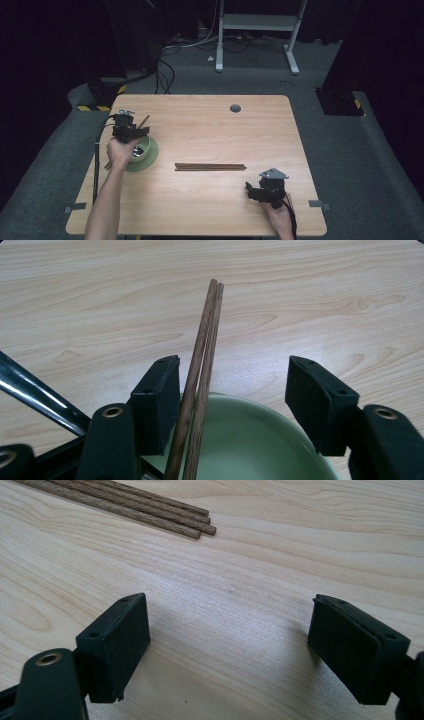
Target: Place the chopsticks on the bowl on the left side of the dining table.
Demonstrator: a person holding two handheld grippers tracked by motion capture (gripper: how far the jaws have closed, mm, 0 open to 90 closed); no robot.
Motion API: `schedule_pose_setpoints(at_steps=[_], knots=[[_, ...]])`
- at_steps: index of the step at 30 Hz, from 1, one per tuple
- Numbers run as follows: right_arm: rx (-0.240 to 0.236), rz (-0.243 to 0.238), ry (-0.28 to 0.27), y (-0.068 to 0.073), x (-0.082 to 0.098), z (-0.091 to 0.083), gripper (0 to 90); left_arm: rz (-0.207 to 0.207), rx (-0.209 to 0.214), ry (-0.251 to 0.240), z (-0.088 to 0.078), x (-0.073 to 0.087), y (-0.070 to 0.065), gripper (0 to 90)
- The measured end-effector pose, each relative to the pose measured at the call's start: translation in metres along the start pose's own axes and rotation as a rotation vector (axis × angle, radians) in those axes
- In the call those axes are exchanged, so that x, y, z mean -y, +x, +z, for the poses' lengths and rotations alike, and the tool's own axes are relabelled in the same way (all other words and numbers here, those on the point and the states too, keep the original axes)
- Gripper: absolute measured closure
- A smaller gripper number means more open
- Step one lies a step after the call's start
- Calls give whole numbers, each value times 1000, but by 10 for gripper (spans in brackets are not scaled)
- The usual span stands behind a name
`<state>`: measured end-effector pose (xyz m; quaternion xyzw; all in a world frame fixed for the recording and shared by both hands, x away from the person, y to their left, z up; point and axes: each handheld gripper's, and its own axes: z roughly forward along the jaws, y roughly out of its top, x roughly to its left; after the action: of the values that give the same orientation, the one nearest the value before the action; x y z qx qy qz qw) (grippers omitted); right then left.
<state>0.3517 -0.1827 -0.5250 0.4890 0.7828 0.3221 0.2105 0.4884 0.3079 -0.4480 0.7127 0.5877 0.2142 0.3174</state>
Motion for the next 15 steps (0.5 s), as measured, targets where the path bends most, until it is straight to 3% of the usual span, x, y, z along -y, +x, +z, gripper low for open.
schedule_pose_setpoints(at_steps=[15], knots=[[0, 0, 0, 0, 0, 0, 165, 28, 27, 23, -1, 1, -2, 401]])
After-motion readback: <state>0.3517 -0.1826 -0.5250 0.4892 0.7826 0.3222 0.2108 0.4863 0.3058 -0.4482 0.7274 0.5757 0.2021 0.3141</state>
